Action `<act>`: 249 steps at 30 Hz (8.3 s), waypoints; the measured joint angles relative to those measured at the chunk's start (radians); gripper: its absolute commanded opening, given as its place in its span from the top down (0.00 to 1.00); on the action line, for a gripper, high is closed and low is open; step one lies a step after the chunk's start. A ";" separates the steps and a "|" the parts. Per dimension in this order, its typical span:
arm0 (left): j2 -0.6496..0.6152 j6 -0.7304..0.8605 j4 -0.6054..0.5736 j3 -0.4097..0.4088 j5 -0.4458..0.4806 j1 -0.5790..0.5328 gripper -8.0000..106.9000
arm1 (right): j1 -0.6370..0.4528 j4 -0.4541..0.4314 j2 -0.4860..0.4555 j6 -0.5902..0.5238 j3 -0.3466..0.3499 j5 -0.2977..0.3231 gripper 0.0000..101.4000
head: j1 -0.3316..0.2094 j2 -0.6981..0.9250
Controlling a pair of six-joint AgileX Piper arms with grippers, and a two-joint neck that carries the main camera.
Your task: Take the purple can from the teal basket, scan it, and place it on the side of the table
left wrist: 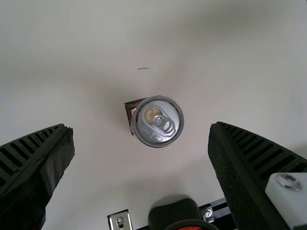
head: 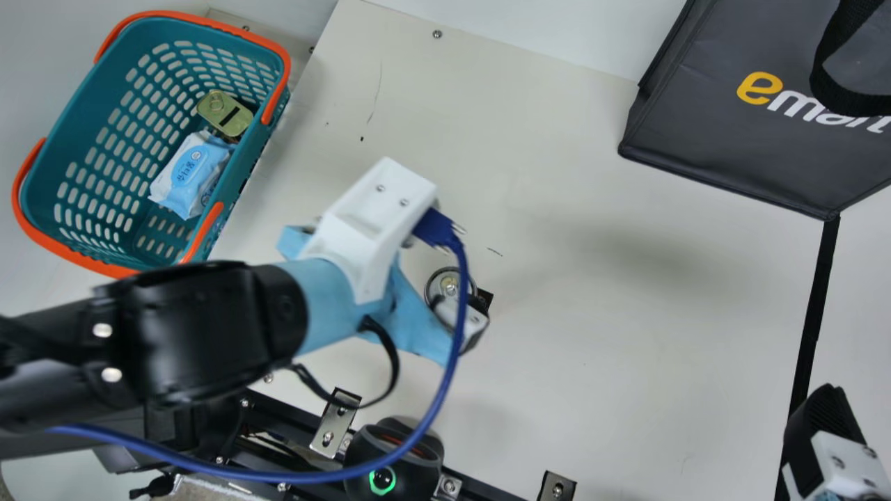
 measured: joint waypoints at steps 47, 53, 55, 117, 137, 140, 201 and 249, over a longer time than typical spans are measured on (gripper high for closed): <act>-0.249 0.279 -0.042 0.116 -0.004 0.332 0.15 | 0.000 0.000 0.000 0.000 0.000 0.000 0.06 | 0.000 -0.347; -0.203 0.223 -0.030 0.096 -0.005 0.248 0.15 | 0.000 0.000 0.000 0.000 0.000 0.000 0.06 | 0.000 -0.347; -0.185 0.194 -0.022 0.089 -0.005 0.215 0.15 | 0.000 0.000 0.000 0.000 0.000 0.000 0.06 | 0.000 -0.345; 0.339 -0.344 0.134 0.057 -0.112 -0.072 0.32 | 0.000 0.000 0.000 0.000 0.000 0.000 0.06 | 0.000 -0.347; 0.274 -0.179 0.100 0.077 -0.151 -0.057 1.00 | 0.000 0.000 0.000 0.000 0.000 0.001 0.06 | 0.000 -0.347; 0.257 -0.094 0.076 0.076 -0.164 -0.046 1.00 | 0.000 0.000 0.000 0.000 0.000 0.000 0.06 | 0.000 -0.347; 0.232 1.840 -0.613 0.088 -0.138 0.314 1.00 | 0.000 0.000 0.000 0.000 0.000 0.001 0.06 | 0.000 -0.348; 0.277 1.846 -0.684 0.087 -0.133 0.373 0.15 | 0.000 0.000 0.000 0.000 0.000 0.002 0.06 | 0.000 -0.348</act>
